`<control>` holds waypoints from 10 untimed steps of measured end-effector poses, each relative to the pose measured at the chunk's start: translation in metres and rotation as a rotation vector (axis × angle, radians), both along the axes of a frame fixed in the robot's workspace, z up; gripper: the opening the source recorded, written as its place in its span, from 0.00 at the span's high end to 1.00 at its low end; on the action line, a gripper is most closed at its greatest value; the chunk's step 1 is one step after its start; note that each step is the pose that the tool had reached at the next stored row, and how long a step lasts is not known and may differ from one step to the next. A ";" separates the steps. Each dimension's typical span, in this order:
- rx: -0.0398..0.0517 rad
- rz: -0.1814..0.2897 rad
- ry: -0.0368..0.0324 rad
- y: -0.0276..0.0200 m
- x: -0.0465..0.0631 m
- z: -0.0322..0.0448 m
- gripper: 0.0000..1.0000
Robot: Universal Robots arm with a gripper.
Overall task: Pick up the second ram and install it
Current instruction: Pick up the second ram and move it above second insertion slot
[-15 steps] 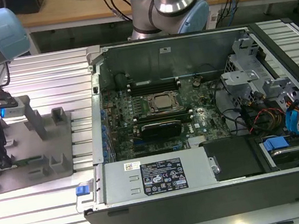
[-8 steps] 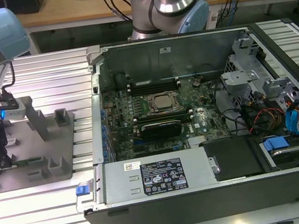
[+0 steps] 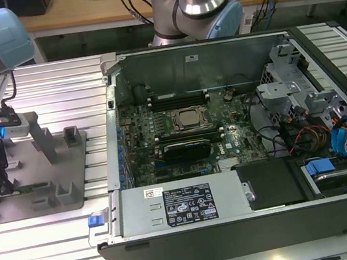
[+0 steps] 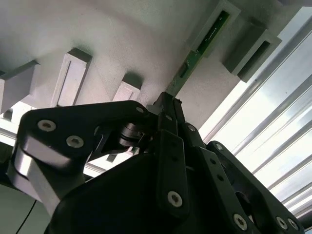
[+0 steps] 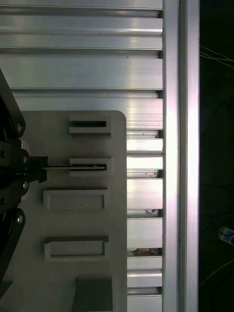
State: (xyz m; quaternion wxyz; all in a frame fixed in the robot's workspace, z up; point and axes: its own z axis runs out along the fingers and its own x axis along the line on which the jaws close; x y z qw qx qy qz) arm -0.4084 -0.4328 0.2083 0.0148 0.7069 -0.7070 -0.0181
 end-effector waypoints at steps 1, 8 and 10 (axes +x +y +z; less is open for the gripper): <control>0.0000 0.000 0.0000 0.0000 0.000 0.0000 0.91; -0.0001 0.001 0.0001 0.0000 0.000 0.0051 0.91; 0.0000 0.001 0.0000 0.0000 0.000 0.0096 0.91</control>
